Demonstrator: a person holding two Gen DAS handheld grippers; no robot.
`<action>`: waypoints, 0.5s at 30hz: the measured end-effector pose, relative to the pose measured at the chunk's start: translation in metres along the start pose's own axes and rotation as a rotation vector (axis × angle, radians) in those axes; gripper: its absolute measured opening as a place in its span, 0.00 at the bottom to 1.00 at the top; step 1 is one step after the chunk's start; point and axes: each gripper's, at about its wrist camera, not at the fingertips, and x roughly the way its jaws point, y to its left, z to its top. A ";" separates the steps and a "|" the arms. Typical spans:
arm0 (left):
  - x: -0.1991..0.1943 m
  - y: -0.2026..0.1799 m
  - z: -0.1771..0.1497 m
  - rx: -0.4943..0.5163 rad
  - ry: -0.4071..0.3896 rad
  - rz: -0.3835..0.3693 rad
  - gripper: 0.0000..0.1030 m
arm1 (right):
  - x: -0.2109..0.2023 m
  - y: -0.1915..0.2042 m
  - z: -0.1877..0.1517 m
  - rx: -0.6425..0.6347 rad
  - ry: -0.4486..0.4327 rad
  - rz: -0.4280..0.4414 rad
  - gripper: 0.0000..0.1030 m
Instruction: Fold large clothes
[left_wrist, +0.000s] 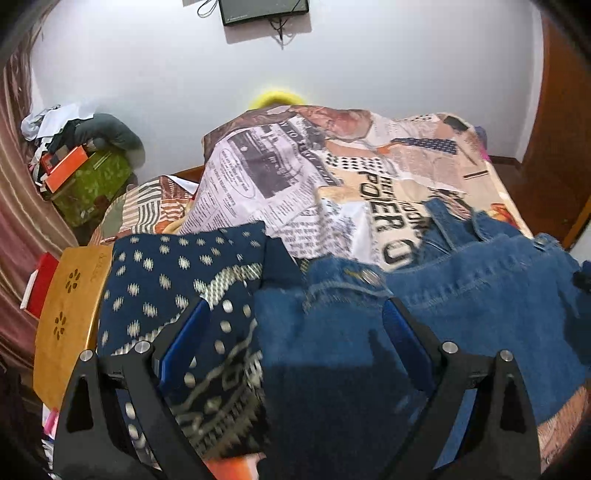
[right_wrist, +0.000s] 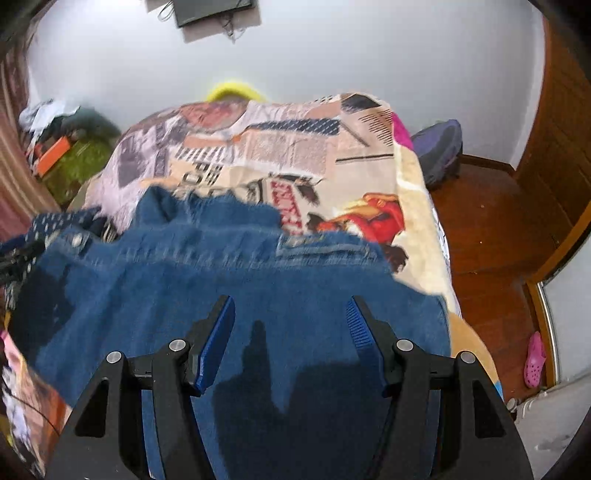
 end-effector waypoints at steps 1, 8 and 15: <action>-0.008 -0.002 -0.006 -0.001 -0.008 -0.003 0.92 | 0.000 0.002 -0.002 -0.013 0.008 -0.001 0.57; -0.050 0.002 -0.041 -0.079 -0.046 -0.034 0.92 | -0.024 0.022 -0.034 -0.129 0.014 -0.046 0.57; -0.082 0.021 -0.081 -0.216 -0.065 -0.050 0.92 | -0.053 0.028 -0.059 -0.174 -0.004 -0.070 0.57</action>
